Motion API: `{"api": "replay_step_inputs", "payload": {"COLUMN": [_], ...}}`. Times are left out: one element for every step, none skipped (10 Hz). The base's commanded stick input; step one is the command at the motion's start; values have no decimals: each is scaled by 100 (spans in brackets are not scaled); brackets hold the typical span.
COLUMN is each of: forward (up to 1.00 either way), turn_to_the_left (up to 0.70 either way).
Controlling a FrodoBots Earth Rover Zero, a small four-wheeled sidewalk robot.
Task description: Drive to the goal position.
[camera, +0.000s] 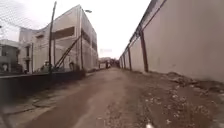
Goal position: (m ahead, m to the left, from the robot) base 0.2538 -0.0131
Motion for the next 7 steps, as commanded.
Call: {"api": "replay_step_inputs", "payload": {"forward": [70, 70, 70, 70, 70, 70, 70], "turn_to_the_left": [0, 0, 0, 0, 0, 0, 0]}}
